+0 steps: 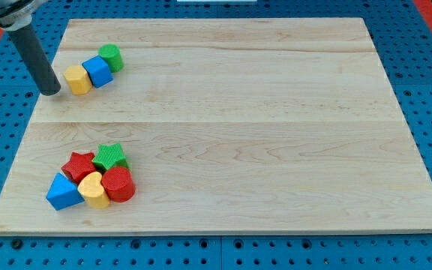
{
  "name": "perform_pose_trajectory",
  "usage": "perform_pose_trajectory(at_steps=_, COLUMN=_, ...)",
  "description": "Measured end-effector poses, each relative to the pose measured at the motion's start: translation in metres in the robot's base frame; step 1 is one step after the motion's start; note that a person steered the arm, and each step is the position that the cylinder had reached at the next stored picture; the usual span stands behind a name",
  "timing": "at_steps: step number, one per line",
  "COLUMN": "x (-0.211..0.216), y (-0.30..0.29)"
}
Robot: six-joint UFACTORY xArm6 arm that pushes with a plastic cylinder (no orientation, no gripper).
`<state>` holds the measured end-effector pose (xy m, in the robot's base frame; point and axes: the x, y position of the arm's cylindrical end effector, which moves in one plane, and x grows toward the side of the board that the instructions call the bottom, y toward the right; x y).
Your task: Push the green circle towards right and a bit up
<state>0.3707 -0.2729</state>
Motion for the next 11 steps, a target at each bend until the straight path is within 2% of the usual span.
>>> perform_pose_trajectory(at_steps=3, x=-0.006, y=0.000)
perform_pose_trajectory(at_steps=5, x=-0.061, y=0.014)
perform_pose_trajectory(at_steps=7, x=-0.078, y=0.102)
perform_pose_trajectory(at_steps=9, x=-0.055, y=0.138)
perform_pose_trajectory(at_steps=11, x=-0.055, y=0.239)
